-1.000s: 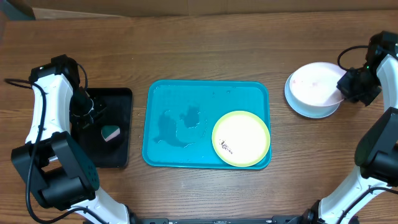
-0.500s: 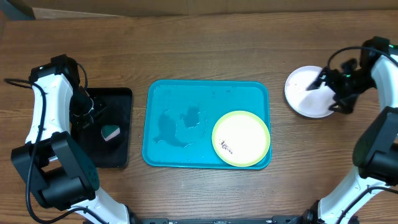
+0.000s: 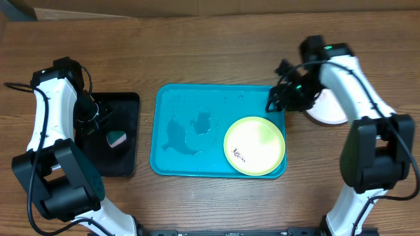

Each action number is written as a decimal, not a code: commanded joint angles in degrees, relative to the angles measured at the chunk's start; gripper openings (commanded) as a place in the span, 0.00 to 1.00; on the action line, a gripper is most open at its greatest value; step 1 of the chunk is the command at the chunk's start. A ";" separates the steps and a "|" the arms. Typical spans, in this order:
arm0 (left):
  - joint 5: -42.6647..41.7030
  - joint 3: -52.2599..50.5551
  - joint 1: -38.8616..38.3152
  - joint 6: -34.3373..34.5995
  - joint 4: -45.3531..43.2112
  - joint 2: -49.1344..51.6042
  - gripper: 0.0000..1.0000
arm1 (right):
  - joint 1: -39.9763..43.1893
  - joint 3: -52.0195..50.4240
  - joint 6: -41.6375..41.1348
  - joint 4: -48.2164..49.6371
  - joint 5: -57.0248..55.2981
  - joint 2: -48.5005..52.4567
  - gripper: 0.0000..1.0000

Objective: Clean dirty plates on tray and stack at the side
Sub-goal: 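Reach the right gripper to the rim of the yellow-rimmed plate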

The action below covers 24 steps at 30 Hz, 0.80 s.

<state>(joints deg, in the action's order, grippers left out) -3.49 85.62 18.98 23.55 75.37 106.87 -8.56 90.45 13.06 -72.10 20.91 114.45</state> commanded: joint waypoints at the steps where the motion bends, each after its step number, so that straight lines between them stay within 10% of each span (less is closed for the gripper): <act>1: -0.61 -0.09 0.11 -0.87 -0.04 -0.85 0.04 | -3.23 -1.46 1.99 1.46 -7.41 -1.84 0.73; 14: -0.66 -0.09 0.11 -0.87 -0.24 -0.85 0.04 | -6.86 -11.96 1.97 12.90 -11.82 -1.77 0.61; 24: -1.49 -0.09 0.11 -0.92 -0.26 -0.83 0.04 | -7.19 -13.92 -0.61 15.45 -7.74 -1.77 0.28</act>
<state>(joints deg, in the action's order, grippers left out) -3.57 85.62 18.98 23.55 75.18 106.87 -15.70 76.66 14.44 -56.80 10.76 114.37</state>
